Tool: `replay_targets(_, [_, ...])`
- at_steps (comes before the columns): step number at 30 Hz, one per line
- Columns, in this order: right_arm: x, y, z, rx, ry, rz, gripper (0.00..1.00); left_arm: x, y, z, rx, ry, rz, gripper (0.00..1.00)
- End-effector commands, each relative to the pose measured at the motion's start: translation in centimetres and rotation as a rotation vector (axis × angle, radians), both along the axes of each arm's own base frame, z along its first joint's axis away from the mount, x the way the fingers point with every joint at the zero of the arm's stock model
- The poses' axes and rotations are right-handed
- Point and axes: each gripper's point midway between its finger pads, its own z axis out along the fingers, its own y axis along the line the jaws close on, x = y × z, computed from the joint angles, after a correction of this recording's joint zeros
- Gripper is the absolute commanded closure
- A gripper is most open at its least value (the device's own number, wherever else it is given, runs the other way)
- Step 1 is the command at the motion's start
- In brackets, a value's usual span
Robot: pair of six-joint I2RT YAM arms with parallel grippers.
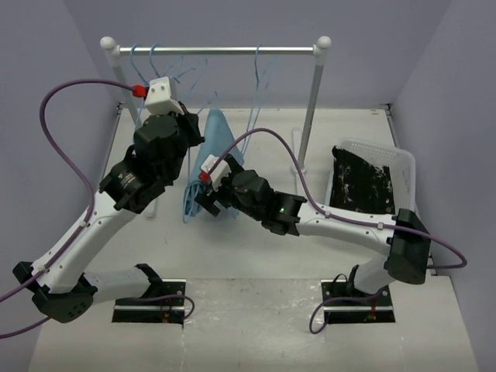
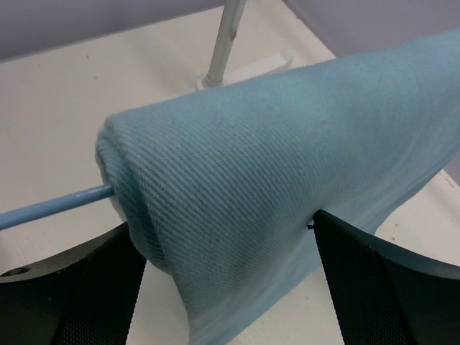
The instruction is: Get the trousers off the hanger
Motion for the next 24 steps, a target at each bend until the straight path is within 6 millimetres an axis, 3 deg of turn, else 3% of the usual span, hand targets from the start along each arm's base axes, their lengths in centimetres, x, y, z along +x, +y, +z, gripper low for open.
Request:
replay_targets(1, [-1.1,0.6,-2.2,-0.114,0.014,0.09,0.05,-1.5,1.7,8.6,-0.181,-0.213,0.02,1.0])
replay_targets(8, [-1.5,-0.7,-4.8,-0.154,0.054,0.075,0.02,-1.7,2.0,9.3,-0.172,-0.227,0.028,1.0])
replay_targets(11, [-1.3,-1.1,-4.8,-0.146,0.034,0.061,0.01,-1.6,1.8,9.2,-0.168,-0.225,0.014,1.0])
replay_targets(15, [-0.4,-0.6,-3.5,-0.097,-0.003,0.021,0.03,-1.7,1.3,9.1,-0.175,-0.223,-0.007,1.0])
replay_targets(23, [0.7,0.8,1.3,0.094,-0.089,-0.01,0.01,-1.9,1.2,8.9,-0.196,-0.222,-0.018,1.0])
replay_targets(24, [1.7,0.2,1.4,0.091,-0.103,-0.071,0.07,-1.9,1.2,8.9,-0.195,-0.221,-0.017,1.0])
